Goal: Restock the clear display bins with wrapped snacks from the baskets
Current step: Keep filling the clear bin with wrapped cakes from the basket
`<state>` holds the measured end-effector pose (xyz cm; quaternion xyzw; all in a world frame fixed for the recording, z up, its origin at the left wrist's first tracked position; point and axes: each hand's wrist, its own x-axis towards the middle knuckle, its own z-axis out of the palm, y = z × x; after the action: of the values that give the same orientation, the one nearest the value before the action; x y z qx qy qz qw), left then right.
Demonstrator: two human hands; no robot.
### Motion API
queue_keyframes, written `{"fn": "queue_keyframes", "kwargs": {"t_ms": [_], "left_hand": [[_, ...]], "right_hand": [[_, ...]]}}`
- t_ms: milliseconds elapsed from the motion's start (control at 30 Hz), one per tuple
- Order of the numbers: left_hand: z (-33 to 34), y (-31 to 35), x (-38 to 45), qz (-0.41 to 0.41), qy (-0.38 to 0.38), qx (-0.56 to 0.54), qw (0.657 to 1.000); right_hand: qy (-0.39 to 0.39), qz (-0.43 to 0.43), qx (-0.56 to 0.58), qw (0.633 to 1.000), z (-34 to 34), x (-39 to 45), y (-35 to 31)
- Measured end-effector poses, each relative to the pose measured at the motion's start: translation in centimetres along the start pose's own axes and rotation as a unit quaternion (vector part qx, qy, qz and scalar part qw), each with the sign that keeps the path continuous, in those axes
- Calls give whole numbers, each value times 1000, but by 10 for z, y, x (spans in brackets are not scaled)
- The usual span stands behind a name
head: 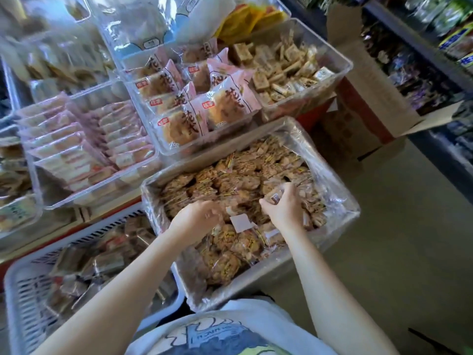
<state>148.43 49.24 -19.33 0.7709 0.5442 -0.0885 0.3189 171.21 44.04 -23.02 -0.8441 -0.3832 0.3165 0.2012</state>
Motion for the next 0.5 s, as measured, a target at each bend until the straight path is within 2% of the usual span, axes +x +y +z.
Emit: {"fn": "queue_keyframes", "kwargs": {"t_ms": [100, 167, 367, 500], "left_hand": [[4, -11, -12, 27, 28, -41, 998], [3, -17, -23, 34, 62, -84, 994], [-20, -63, -58, 10, 167, -124, 978], [-40, -136, -103, 2, 212, -127, 969]], "right_hand": [[-80, -19, 139, 987, 9, -29, -34], [-134, -43, 165, 976, 23, -45, -57], [-229, -109, 184, 950, 65, -87, -107], [-238, -174, 107, 950, 93, -129, -147]]}}
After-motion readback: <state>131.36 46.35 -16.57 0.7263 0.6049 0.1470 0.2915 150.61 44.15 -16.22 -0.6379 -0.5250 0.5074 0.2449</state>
